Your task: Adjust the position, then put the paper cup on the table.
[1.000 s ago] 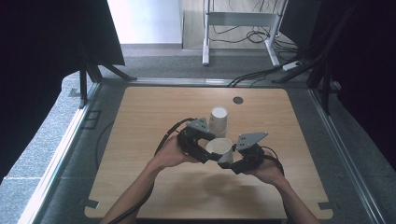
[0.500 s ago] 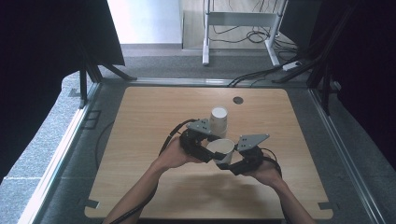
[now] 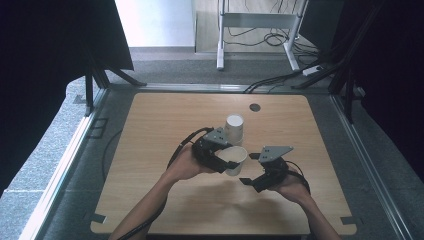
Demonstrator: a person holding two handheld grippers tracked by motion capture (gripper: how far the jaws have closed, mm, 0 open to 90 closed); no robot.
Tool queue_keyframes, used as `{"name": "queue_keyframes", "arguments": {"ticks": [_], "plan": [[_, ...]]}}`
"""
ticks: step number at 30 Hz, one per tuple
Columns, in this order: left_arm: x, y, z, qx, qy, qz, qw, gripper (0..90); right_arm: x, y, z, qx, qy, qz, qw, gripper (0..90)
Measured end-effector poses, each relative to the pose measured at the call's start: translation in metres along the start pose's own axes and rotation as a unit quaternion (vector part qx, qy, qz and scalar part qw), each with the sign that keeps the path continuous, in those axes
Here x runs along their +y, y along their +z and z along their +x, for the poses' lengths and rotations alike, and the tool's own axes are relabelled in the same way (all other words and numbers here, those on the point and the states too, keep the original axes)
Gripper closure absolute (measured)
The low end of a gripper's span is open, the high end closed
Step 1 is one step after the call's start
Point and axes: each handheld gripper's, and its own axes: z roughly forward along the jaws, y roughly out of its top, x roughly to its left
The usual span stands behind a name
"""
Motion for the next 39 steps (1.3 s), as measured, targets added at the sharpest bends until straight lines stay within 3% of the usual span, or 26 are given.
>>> {"name": "queue_keyframes", "arguments": {"ticks": [10,20,29,39], "plan": [[-0.005,-0.004,0.003,0.027,-0.005,0.013,0.9995,33.8,-0.015,-0.008,-0.003,-0.027,0.019,0.008,0.9994,4.6],[-0.014,-0.009,0.008,0.062,-0.009,0.037,0.9973,33.4,-0.022,-0.012,-0.002,-0.05,0.025,0.015,0.9983,3.8],[-0.024,-0.014,0.015,0.09,-0.028,0.044,0.9945,33.3,-0.032,-0.015,-0.004,-0.061,0.035,0.023,0.9973,1.8],[-0.035,-0.019,0.022,0.103,-0.05,0.036,0.9927,33.0,-0.041,-0.018,-0.004,-0.078,0.047,0.03,0.9954,0.0]]}}
